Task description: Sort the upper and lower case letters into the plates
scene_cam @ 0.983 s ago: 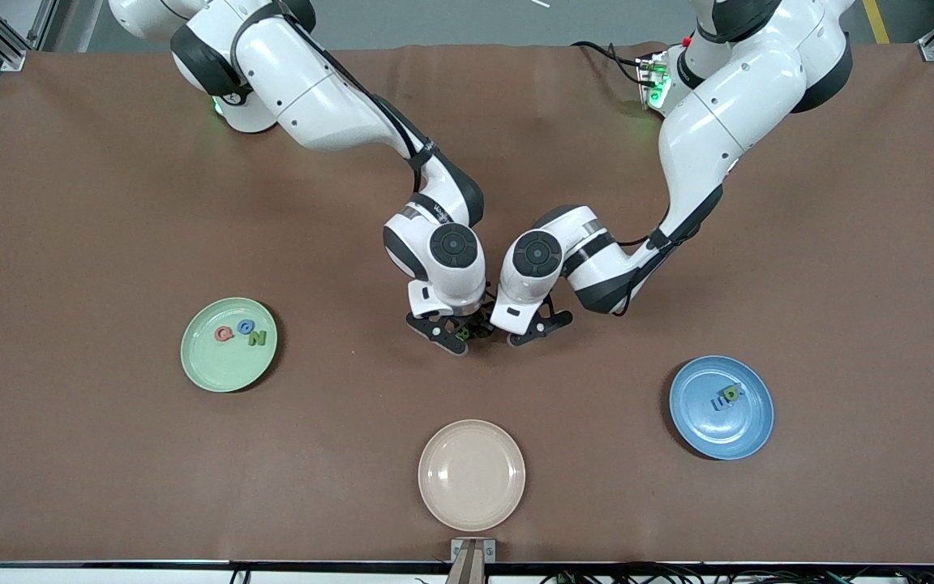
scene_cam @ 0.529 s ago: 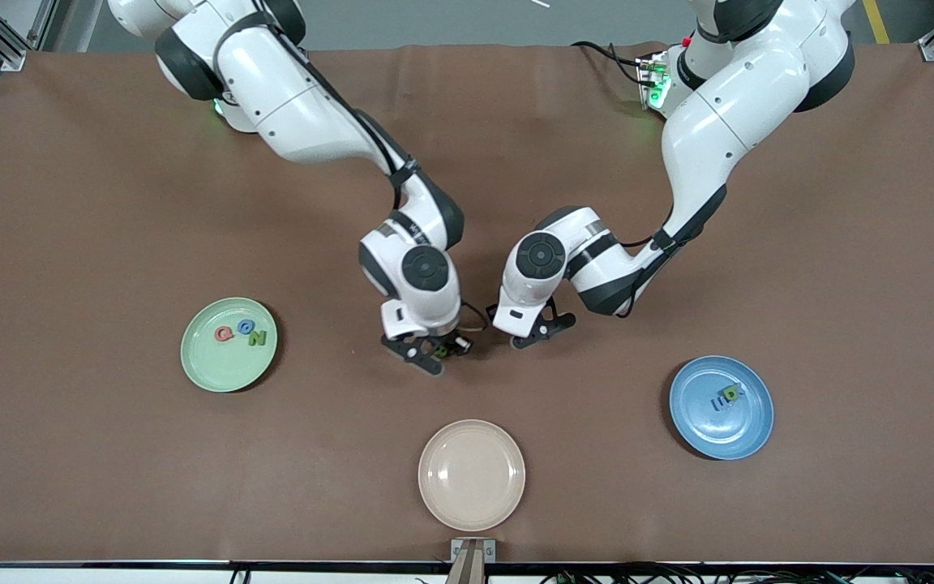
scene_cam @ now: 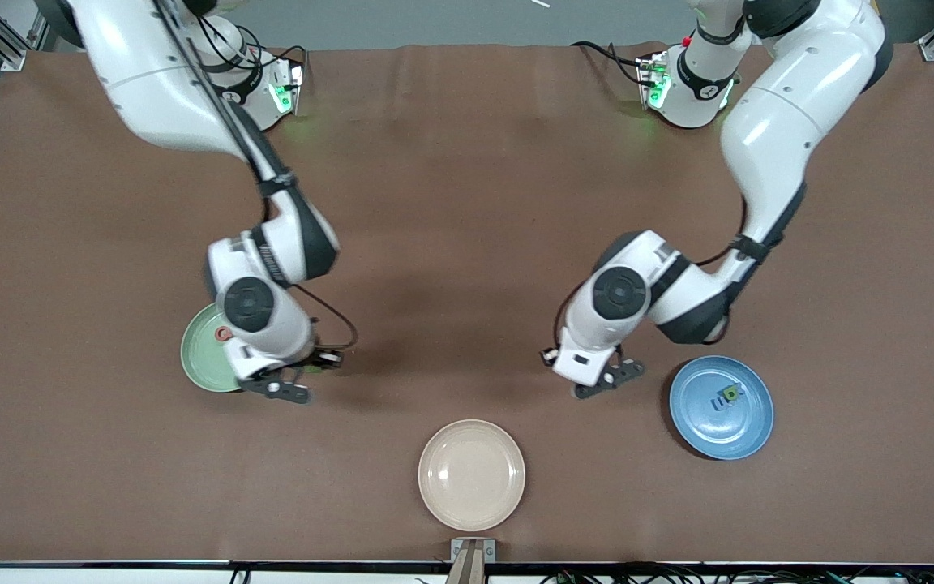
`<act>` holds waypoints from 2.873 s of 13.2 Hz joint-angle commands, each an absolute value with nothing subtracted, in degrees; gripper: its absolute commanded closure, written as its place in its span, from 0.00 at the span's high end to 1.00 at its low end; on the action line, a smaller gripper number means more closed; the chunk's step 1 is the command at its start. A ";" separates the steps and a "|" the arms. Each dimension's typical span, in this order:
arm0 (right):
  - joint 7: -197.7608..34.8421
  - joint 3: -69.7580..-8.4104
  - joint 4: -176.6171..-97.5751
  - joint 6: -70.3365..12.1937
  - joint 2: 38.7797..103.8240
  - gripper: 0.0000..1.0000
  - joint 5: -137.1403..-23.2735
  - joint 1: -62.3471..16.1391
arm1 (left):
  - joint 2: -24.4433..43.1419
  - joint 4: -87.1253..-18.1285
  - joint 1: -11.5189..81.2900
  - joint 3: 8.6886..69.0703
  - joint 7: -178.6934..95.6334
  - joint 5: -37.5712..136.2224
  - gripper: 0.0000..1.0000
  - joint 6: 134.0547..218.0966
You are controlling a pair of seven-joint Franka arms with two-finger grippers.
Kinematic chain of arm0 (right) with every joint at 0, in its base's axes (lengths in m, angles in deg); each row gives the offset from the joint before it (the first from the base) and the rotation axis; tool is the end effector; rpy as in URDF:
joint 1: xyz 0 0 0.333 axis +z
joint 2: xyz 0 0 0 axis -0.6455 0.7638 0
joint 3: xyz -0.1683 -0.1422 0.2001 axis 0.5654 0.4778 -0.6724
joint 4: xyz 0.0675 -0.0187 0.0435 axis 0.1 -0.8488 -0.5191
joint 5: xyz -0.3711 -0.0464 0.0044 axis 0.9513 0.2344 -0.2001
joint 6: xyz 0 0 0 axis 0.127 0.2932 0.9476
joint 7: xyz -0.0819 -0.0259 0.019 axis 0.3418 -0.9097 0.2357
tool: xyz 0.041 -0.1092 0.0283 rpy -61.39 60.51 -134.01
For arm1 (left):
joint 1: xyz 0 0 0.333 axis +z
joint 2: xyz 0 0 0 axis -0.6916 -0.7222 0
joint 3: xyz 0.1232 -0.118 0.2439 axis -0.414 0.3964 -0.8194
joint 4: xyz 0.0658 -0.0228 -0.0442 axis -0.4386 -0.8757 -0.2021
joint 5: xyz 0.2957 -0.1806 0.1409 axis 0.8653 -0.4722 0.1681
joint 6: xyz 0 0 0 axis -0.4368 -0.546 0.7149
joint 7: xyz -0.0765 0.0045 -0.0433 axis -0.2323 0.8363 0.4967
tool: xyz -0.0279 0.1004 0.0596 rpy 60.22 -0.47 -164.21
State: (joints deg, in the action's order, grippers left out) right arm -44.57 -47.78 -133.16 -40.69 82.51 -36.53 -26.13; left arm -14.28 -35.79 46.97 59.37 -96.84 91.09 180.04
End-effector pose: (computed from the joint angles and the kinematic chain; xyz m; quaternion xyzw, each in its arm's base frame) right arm 0.6267 0.1865 0.2384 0.9948 -0.0949 -0.0075 0.0363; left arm 0.6233 -0.3015 0.2355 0.9858 0.1678 0.0006 0.0067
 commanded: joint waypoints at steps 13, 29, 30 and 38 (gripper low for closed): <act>-69.22 -49.63 -149.70 -53.64 77.99 1.00 -39.49 -40.82 | -9.26 -36.85 65.29 60.81 -67.08 92.33 1.00 174.40; -73.35 -48.93 -116.95 1.97 66.82 1.00 -38.88 -43.98 | 26.77 -36.58 66.98 58.91 -48.11 70.83 1.00 152.71; -73.44 -48.93 -115.26 3.56 66.82 1.00 -38.88 -44.24 | 29.76 -37.63 62.09 52.35 -46.70 66.53 1.00 152.34; -73.79 -49.46 -114.71 6.57 65.95 1.00 -41.16 -44.16 | 39.28 -45.20 46.66 31.10 -41.14 58.58 1.00 148.56</act>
State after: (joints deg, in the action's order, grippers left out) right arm -73.50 -48.97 -115.15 5.58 66.10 -39.81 -43.57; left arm 37.29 -43.06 46.76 31.45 -41.94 59.44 148.87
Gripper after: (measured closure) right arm 0.000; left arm 0.000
